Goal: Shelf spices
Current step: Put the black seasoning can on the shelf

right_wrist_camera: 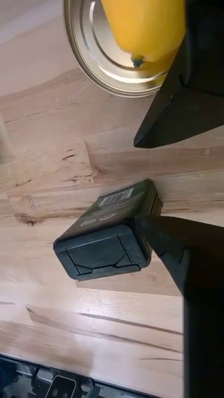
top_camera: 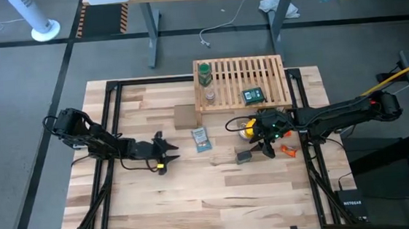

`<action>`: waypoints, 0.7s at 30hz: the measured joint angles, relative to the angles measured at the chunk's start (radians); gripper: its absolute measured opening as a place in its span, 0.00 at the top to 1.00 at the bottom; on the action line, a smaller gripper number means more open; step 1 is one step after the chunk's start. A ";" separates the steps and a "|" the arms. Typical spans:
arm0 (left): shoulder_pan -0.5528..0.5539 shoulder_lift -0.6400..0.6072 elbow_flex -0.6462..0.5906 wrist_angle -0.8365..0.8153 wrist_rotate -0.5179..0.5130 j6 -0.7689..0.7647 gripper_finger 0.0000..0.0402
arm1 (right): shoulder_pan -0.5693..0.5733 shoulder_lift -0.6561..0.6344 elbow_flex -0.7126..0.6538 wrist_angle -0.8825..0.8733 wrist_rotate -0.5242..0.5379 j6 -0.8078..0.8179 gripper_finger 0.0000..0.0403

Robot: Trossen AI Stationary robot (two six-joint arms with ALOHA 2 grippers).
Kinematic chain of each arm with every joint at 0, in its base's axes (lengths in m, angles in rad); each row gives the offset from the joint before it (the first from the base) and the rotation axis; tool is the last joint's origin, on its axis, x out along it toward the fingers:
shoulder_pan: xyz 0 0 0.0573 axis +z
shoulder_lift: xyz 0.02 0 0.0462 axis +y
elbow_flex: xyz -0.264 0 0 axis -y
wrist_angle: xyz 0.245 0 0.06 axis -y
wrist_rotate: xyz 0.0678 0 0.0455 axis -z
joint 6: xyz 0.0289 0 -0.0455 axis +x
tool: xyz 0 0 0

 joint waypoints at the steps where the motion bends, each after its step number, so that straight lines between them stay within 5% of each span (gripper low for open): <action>1: 0.000 0.000 0.000 -0.027 0.000 0.000 0.59 | 0.000 0.000 0.000 0.000 0.000 0.000 0.52; 7: 0.009 -0.002 0.003 -0.169 -0.026 0.015 0.59 | 0.000 0.000 0.000 0.000 0.001 0.000 0.52; 10: 0.026 -0.003 0.005 -0.209 -0.024 0.154 0.59 | 0.000 0.000 0.000 0.000 0.001 -0.007 0.52; 21: 0.036 0.004 -0.001 -0.034 -0.032 0.435 0.59 | 0.000 0.000 0.000 0.001 0.011 -0.026 0.52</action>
